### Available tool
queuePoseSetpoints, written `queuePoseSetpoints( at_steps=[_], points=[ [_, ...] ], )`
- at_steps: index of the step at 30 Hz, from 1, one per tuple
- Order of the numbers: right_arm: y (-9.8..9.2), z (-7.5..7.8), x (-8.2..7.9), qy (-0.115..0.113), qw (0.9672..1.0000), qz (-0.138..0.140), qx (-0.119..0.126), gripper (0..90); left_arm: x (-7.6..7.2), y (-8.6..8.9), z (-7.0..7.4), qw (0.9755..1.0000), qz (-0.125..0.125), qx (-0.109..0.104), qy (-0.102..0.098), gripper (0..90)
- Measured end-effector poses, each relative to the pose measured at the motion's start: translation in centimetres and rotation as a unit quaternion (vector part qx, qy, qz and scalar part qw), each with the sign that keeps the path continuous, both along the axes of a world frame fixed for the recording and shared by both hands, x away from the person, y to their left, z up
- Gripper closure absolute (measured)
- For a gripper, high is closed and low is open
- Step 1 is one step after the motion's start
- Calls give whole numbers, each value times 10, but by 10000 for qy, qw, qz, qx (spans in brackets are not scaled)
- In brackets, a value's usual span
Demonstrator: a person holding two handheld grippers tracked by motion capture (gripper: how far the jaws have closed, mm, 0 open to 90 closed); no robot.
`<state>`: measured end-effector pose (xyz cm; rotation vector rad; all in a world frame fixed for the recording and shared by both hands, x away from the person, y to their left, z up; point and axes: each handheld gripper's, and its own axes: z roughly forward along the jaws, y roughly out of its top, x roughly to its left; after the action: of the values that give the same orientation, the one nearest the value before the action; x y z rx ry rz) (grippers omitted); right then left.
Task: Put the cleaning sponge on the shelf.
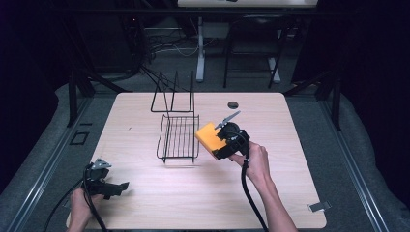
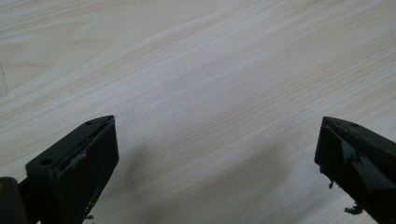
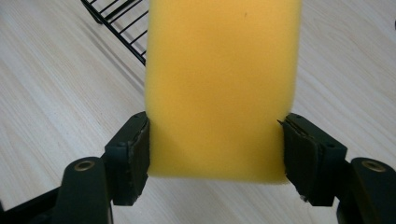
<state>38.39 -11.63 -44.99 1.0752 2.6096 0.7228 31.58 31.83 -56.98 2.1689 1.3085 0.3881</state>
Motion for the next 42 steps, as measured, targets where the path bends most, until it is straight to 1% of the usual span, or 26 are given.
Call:
queuePoseSetpoints(
  at_steps=[1, 2, 3, 5, 6, 9, 10, 12, 14, 16, 18, 19, 21, 22, 25, 30, 32, 36, 37, 39, 42],
  points=[
    [1, 0, 0, -15, 10000, 9, 10, 305, 0, 0, 0, 10000, -4, 13, -10, 0],
    [3, -1, 0, -22, 10000, 24, 42, 306, 0, 0, 1, 10000, -10, 14, 33, 0],
    [4, -1, 1, -20, 10000, 30, 11, 305, 0, 1, 1, 10000, -9, 13, -8, 0],
    [6, -2, 1, -38, 10000, 41, 25, 305, 0, 1, 1, 10000, 24, -3, -26, 0],
    [8, -2, 1, -26, 10000, 72, 16, 305, 0, 2, 1, 10000, 16, -12, 6, 0],
    [12, -3, 1, -75, 9999, 85, 49, 305, -1, 2, 1, 10000, 31, -25, -12, 0],
    [14, -2, 1, -22, 9999, 113, -3, 305, 0, 2, 1, 10000, 29, -19, -16, 0],
    [19, -6, 2, -43, 9999, 119, 79, 304, 0, 2, 1, 10000, 36, -28, -15, 0],
    [21, -7, 3, -20, 9999, 135, 106, 304, 0, 2, 1, 10000, 11, -12, 19, 0],
    [27, -9, 3, -8, 9998, 142, 157, 304, 0, 2, 1, 10000, 45, -29, -12, 0],
    [28, -11, 3, -9, 9997, 154, 175, 304, 0, 4, 1, 10000, 55, -40, 15, 0],
    [30, -12, 2, -3, 9998, 134, 165, 304, 0, 4, 1, 10000, 66, -51, -23, 0],
    [34, -14, 3, -1, 9997, 180, 179, 305, 0, 4, 1, 10000, 54, -52, -20, 0],
    [38, -15, 3, 16, 9997, 215, 148, 304, 0, 4, 1, 10000, 45, -43, -23, 0],
    [42, -17, 3, 37, 9996, 224, 147, 304, 0, 4, 1, 10000, 48, -44, -21, 0],
    [52, -22, 5, -30, 9993, 236, 294, 305, 0, 4, 1, 10000, 60, -48, -27, 0],
    [53, -23, 6, -65, 9992, 228, 330, 304, 0, 5, 2, 10000, 64, -49, -33, 0],
    [61, -26, 7, -67, 9991, 199, 380, 305, 0, 5, 2, 10000, 55, -48, -29, 0],
    [64, -27, 7, -126, 9988, 192, 428, 305, 0, 4, 2, 10000, 49, -52, -26, 0],
    [66, -27, 8, -133, 9988, 214, 427, 306, 0, 5, 2, 10000, 54, -64, -30, 0],
    [73, -30, 9, -204, 9988, 196, 402, 306, 0, 5, 2, 10000, 41, -52, 3, 0]
  ],
)
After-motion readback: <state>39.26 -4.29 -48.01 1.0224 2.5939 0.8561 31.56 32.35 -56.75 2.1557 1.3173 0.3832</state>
